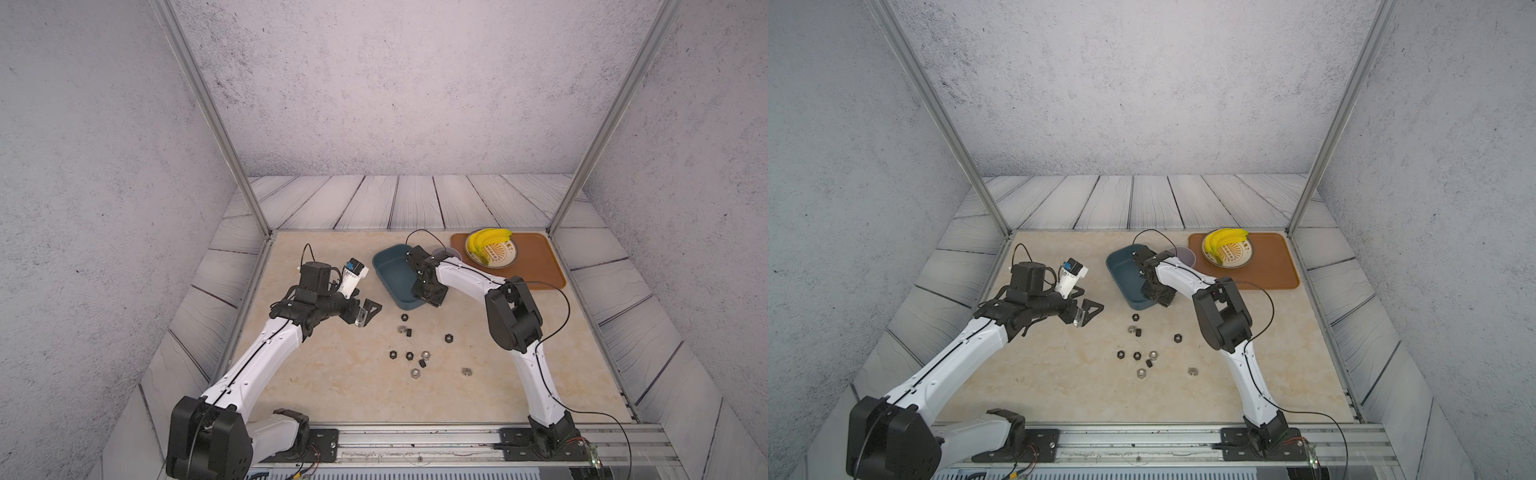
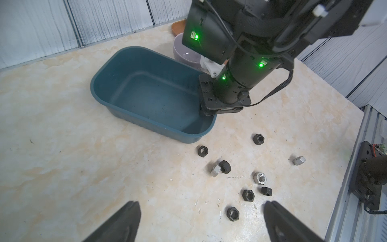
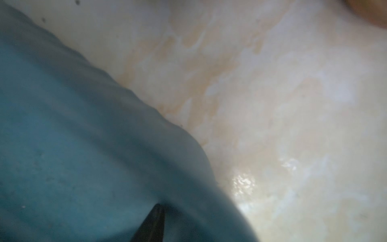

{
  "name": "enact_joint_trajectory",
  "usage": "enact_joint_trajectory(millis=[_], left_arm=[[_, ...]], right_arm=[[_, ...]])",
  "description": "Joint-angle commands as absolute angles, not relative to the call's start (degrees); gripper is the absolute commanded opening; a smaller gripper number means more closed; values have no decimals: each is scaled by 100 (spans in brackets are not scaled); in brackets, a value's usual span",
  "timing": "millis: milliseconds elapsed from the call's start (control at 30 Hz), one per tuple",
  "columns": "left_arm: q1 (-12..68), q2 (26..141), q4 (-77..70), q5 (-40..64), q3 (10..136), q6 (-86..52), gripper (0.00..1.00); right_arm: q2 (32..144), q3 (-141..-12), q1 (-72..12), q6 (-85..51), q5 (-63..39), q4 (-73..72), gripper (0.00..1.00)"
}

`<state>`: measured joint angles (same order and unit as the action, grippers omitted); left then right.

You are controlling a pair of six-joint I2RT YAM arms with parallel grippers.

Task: Put the nuts on the desktop into the storage box
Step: Move the storage box to the center of the board.

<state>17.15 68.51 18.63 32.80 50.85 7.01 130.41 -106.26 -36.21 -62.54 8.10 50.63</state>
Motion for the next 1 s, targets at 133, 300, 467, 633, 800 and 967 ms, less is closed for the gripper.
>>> enact_joint_trajectory(millis=[133, 300, 467, 633, 800, 967], left_arm=[[1731, 6741, 1865, 3388, 5003, 489, 98], [1749, 6750, 1632, 3505, 4889, 141, 98], [1799, 6735, 1360, 3550, 4748, -165, 98], [1880, 6805, 1230, 3478, 4701, -371, 99], [1986, 6864, 1247, 3495, 4694, -385, 98], [2137, 6882, 1207, 3378, 4604, -452, 98]], right_arm=[[12184, -9839, -3632, -5708, 1323, 5160, 43], [11899, -9502, -3541, -5229, 1546, 5197, 41], [11589, -8955, -3513, -4885, 1580, 5118, 41], [11250, -8412, -3472, -4834, 1659, 5049, 41], [10920, -8057, -3330, -4780, 1883, 5116, 41], [10725, -7708, -3096, -4759, 2183, 5259, 42]])
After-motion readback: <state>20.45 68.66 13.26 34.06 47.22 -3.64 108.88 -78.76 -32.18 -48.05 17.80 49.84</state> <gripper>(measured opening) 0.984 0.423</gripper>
